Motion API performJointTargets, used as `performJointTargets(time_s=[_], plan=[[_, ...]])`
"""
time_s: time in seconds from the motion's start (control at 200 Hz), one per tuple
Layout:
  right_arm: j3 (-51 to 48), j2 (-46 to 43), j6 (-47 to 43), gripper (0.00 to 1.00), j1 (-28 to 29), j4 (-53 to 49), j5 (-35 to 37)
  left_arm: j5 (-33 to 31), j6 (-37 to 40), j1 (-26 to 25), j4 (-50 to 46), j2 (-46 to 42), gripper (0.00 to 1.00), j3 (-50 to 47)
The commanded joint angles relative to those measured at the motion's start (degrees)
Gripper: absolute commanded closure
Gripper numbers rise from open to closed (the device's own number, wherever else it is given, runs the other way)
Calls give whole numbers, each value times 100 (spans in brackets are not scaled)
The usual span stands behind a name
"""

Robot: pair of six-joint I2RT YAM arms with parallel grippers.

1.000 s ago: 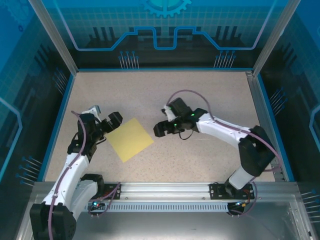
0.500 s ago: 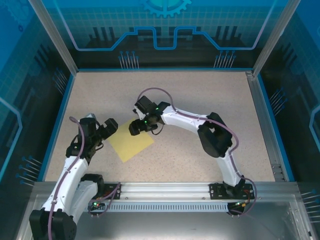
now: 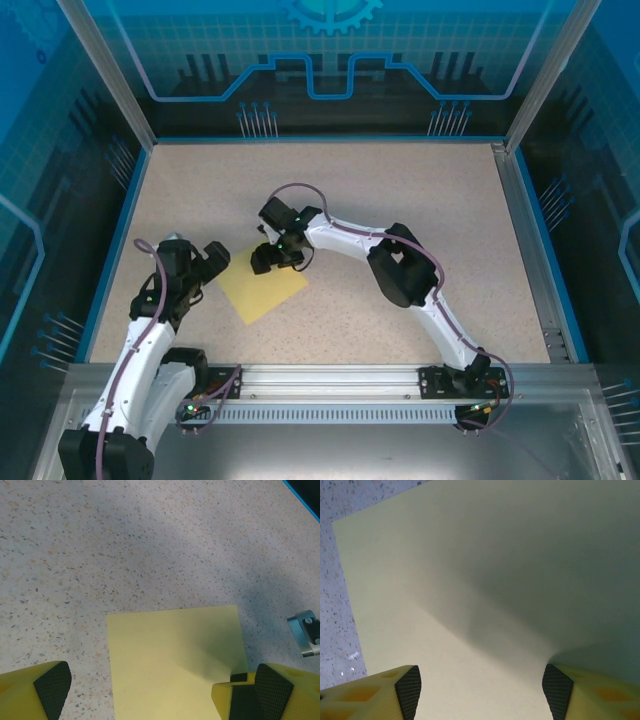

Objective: Fold a paper plane with a square sheet of paper (pick it up from the middle)
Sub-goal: Move the square sheet of paper to the center of the table.

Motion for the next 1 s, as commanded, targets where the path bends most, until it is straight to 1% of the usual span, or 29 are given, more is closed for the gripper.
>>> performJointTargets(time_s=[0.0, 0.16, 0.28, 0.335, 0.4, 0.52, 0.605, 0.7, 0.76, 0.845, 0.885, 0.95, 0.995], plan=[[-806, -338, 257, 31, -86, -318, 443, 496, 100, 56, 280, 47, 2, 81], [-2065, -1271, 484, 31, -438, 15, 869, 1357, 122, 54, 716, 447, 1, 134], [-3231, -2087, 786, 32, -780, 385, 1126, 1898, 173, -14, 902, 895, 1, 303], [-3683, -2434, 878, 32, -942, 528, 1171, 2068, 216, -142, 951, 1099, 1, 395], [-4099, -2753, 865, 31, -1093, 687, 1168, 2129, 325, -388, 1033, 1325, 1, 492], [-4459, -3090, 771, 31, -1343, 652, 1240, 2248, 377, -839, 1222, 1746, 1, 659], [-4575, -3226, 521, 31, -1557, 583, 1257, 2257, 392, -1159, 1320, 2030, 1, 773], [-4549, -3359, 127, 31, -1803, 613, 890, 2169, 457, -1478, 1316, 2315, 1, 914], [-4313, -3386, -117, 31, -1808, 372, 899, 2091, 416, -1565, 1321, 2427, 2, 955], [-3865, -3356, -361, 31, -1693, 176, 662, 1985, 360, -1590, 1389, 2455, 2, 948], [-3703, -3309, -303, 31, -1578, 159, 602, 1730, 328, -1594, 1277, 2423, 2, 976], [-3510, -3157, -205, 32, -1335, 257, 411, 1121, 293, -1598, 954, 2344, 1, 1066], [-3352, -2989, -92, 32, -1157, 285, 377, 883, 315, -1590, 801, 2260, 1, 1112]])
